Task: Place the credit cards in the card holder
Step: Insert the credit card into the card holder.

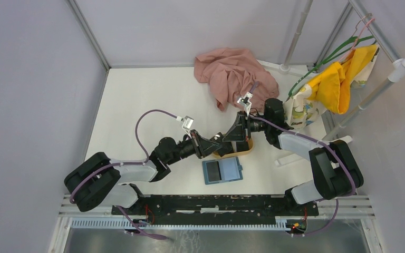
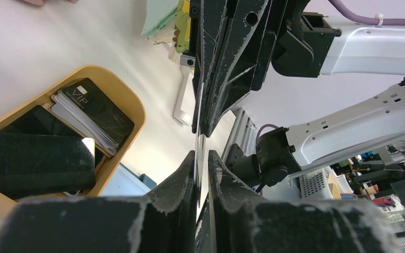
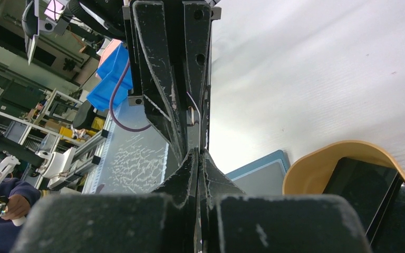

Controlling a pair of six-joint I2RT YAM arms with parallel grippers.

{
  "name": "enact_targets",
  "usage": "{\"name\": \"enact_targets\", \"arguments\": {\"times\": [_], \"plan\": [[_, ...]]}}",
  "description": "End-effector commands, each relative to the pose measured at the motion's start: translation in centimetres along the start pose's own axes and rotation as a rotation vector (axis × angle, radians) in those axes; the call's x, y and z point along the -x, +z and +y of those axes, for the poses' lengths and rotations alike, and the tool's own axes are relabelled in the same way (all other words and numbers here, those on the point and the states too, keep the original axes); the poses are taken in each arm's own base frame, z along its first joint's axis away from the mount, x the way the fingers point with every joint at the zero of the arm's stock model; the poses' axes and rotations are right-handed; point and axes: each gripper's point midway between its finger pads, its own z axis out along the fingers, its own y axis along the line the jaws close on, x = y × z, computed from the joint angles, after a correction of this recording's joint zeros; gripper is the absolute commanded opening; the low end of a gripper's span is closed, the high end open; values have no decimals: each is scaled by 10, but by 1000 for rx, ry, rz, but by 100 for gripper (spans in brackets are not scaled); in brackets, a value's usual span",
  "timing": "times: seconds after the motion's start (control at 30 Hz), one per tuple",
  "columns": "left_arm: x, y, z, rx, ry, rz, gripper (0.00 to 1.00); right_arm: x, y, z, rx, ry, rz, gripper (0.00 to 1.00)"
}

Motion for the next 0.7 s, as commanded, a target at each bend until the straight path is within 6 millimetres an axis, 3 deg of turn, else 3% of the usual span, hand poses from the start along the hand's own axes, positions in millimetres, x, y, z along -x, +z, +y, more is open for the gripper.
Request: {"name": "enact_targets", "arguments": {"times": [0.0,0.43,0.57,0.67], "plan": [[24,-2,-17,-43,59,-81,16,5,0,5,19,-67,-4,0],[27,-12,-16,-40,56,-89,2,6,0,7,26,-95,-1,1],[15,-16,-5,6,69,-2,2,6,-1,4,26,-181,43,24],[3,-23,9,87,108,82,2,4,-8,-8,-39,-346,136,39]]}}
